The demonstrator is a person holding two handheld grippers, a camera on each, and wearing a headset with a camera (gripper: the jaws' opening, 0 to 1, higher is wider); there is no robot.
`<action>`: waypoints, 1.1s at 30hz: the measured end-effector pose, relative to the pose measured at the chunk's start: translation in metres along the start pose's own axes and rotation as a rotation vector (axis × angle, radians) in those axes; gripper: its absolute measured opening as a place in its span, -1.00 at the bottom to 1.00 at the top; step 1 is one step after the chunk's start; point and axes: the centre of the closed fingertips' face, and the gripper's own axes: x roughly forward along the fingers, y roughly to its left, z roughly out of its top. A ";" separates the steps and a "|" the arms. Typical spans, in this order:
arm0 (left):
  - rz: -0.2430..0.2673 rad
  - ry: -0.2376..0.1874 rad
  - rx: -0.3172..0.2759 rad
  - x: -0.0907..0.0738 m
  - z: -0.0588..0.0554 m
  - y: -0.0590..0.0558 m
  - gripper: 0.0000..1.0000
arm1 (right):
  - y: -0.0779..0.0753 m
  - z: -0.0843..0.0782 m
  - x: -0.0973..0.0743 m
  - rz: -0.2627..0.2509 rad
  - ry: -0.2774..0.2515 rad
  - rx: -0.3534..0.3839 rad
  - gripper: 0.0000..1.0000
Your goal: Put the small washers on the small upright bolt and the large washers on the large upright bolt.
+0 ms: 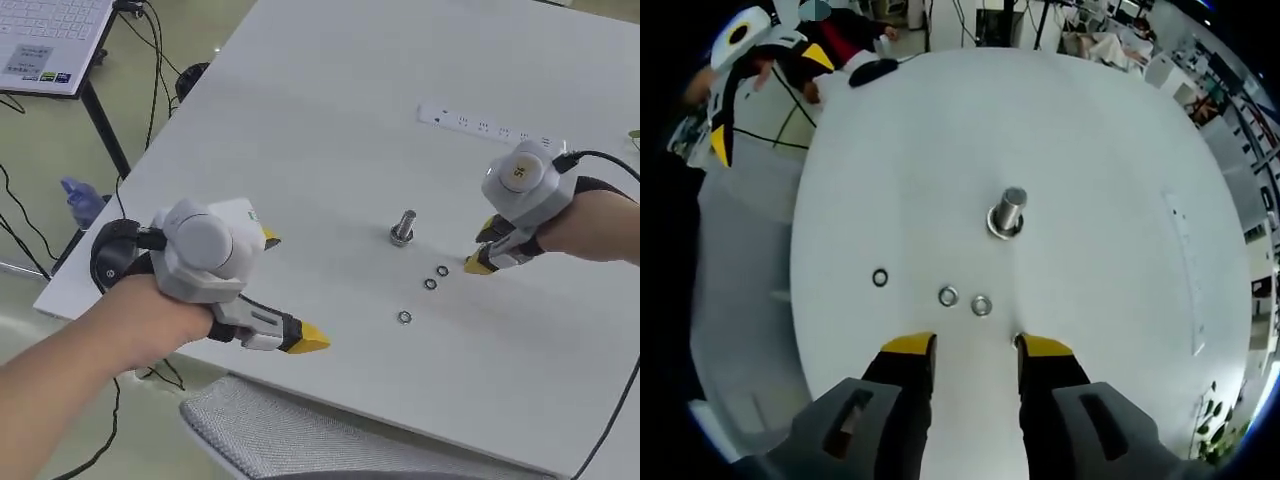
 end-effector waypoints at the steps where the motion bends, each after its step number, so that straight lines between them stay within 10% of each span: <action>1: 0.001 0.003 -0.006 -0.001 0.000 0.000 0.68 | 0.001 0.000 0.001 0.000 0.001 -0.002 -0.32; 33: -0.003 -0.020 -0.014 -0.005 0.002 -0.002 0.56 | -0.009 0.008 0.048 -0.021 0.003 0.008 -0.41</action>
